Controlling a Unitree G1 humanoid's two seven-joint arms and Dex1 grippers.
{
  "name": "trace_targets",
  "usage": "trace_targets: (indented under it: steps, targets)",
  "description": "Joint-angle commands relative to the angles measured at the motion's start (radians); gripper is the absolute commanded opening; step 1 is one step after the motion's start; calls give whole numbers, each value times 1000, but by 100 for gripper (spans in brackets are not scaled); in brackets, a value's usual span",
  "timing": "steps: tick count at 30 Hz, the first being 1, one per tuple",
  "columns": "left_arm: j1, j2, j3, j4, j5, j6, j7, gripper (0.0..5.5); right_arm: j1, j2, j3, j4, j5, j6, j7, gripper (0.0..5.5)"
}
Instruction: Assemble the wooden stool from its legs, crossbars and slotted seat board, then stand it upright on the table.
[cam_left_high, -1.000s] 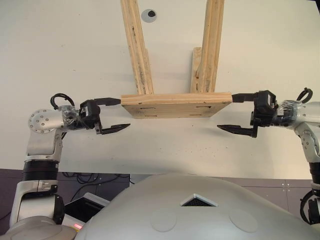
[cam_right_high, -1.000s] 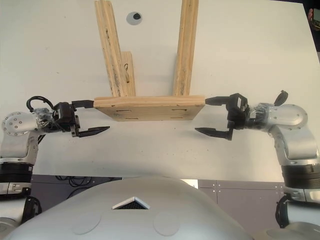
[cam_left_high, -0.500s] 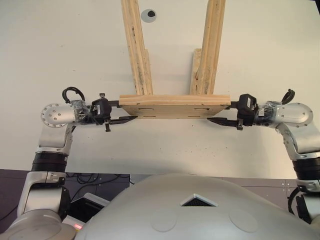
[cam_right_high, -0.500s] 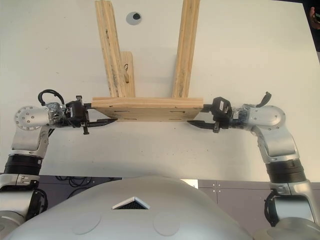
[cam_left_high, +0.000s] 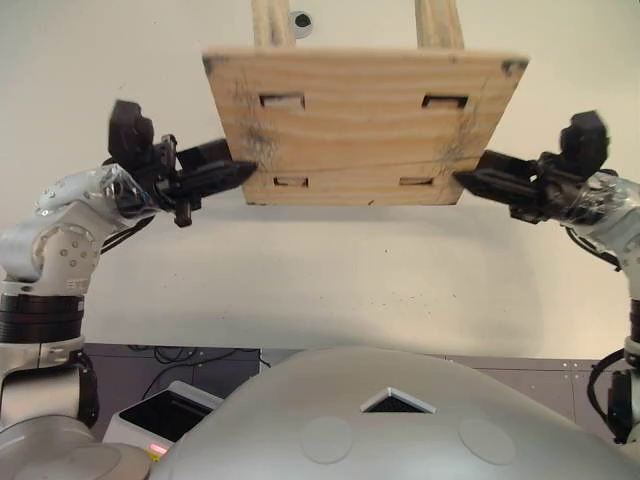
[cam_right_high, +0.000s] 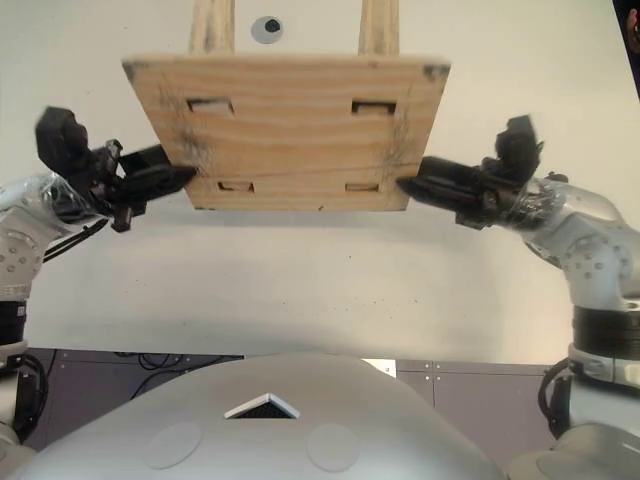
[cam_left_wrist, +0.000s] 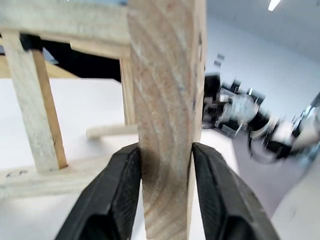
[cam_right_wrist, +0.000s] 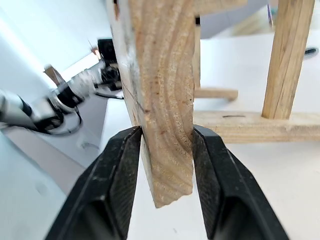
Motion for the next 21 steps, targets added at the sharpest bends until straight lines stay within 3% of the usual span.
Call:
trace_targets:
  steps: [1,5,9,12,16,21]
  targets:
    - [-382,125,27,-66,-777,296,752,147,-292,-145,-33,39,834,235,-541,147]
    - [-555,14,-9,131,-781,431,955,144,-498,32,28,225,855,263,-839,143]
    - [-686,-83,-67,472,-727,531,1117,144,-682,214,62,503,845,241,-1186,143]
    - [-745,-124,-65,644,-574,619,992,145,-748,289,41,627,778,262,-1251,143]
    - [-857,-167,-24,817,-340,609,763,231,-832,335,-37,753,711,291,-1242,230]
    - [-914,-198,111,960,-171,546,607,310,-836,333,-146,806,617,315,-1165,322]
